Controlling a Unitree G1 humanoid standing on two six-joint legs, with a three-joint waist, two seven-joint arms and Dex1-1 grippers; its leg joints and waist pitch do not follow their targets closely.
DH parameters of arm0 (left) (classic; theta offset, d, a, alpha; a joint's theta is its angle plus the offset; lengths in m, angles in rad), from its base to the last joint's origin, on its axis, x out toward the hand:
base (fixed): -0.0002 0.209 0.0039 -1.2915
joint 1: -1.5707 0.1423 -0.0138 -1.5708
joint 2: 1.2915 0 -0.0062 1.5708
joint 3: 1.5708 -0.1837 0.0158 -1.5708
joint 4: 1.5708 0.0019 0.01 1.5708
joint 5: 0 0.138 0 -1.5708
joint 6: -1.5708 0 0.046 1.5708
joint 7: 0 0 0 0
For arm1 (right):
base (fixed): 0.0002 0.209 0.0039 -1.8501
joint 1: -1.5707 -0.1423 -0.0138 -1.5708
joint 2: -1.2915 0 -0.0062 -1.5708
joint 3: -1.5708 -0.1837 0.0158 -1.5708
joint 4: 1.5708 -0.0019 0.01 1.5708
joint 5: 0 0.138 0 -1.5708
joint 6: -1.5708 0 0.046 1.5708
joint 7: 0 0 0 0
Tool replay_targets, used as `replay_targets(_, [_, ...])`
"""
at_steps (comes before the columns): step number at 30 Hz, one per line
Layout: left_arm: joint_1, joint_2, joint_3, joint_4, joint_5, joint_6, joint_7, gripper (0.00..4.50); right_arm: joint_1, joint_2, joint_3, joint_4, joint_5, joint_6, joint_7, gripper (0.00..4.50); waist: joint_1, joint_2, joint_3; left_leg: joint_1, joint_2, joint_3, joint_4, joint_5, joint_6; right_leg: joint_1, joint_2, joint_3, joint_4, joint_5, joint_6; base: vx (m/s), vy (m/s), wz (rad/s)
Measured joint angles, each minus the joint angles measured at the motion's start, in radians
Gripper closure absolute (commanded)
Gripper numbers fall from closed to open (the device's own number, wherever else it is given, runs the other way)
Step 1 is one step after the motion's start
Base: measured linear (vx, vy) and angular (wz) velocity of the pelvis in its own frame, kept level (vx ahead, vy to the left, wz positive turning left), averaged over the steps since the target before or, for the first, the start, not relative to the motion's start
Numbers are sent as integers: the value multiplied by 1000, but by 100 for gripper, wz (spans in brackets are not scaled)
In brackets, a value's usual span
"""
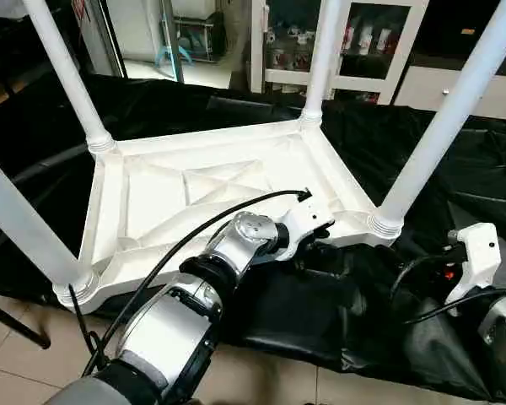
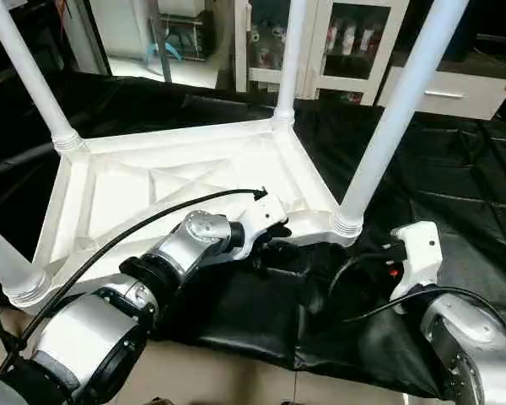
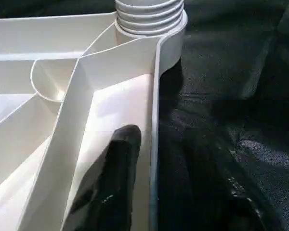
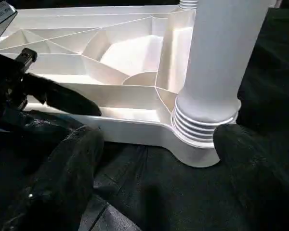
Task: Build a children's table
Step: Rotate leg to tighten
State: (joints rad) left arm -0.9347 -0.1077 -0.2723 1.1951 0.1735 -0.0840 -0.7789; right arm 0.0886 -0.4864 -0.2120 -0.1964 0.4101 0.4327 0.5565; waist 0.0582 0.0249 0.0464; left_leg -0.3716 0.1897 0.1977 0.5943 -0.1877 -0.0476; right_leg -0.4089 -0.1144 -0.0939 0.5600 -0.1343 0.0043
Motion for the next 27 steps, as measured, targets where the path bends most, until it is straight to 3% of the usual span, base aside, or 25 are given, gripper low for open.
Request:
replay_targets(9, [-1,24,-20,-4,21,-5,-27,389,-18,-7,0,2,-3,-1,9,43,-1,-5,-1,0,0,0,0,0,0,0,0,-1,0,0,1,0,0,0])
replay_targets(15, [20,81,-36,-38,26,-16,-122,434,-51,-6,4,3,-2,-10,11,43,-8,-12,-4,3,1,0,-1,0,0,2,0,-1,0,0,1,0,0,0])
replay_targets(22, [68,172,-33,-117,5,-26,-238,443,-42,-8,5,0,13,-15,51,43,-24,-17,-4,4,1,-1,-1,0,-1,2,1,-1,0,0,1,0,0,0])
replay_targets(27, [115,300,-23,-195,-2,-27,-278,443,53,-51,40,-85,58,-15,175,43,-38,-27,-1,6,1,-7,-2,-1,-1,2,2,-5,0,-1,1,0,0,0])
